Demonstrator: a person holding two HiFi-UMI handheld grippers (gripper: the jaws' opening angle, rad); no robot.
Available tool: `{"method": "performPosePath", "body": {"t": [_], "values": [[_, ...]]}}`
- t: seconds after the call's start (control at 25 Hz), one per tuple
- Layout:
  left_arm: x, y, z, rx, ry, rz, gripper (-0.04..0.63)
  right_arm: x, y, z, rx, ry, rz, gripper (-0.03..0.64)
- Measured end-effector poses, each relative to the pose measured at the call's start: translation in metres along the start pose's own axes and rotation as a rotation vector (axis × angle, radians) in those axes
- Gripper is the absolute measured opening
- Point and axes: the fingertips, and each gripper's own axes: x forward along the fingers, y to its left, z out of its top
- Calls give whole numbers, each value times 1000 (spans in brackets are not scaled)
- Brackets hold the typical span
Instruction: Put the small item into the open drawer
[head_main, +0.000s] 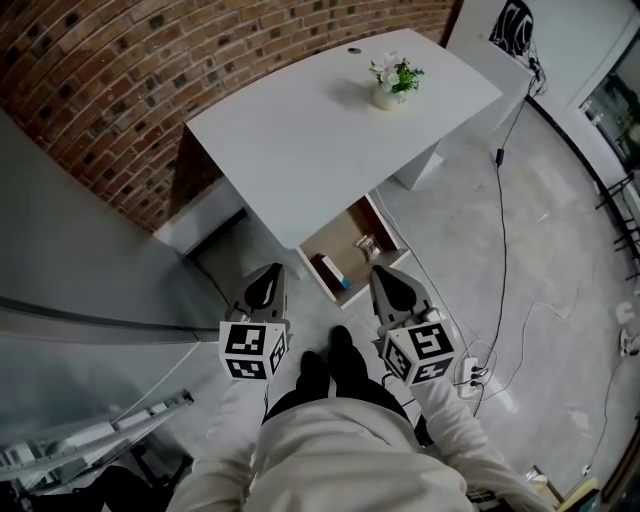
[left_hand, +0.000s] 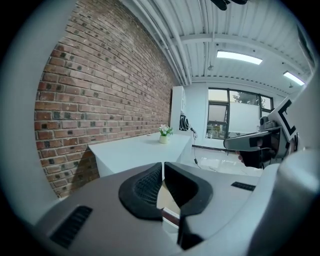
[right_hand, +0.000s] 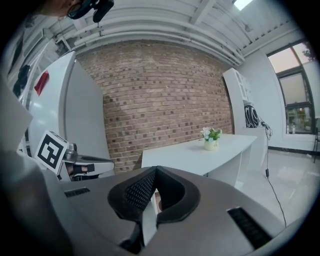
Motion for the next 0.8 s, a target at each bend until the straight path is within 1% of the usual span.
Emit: {"method": "performPosePath", "body": {"t": [0.2,0.4,0.8], "values": [[-2,-2,6,12,-12,-20,29,-6,-2,1,43,-10,-23,26],[-3,1,8,13,-20,-25,29,-5,-3,-2,49,-5,-39,26],[7,3,13,-2,-32,-24,29,5,-9,-2,52,2,-39,26]]}}
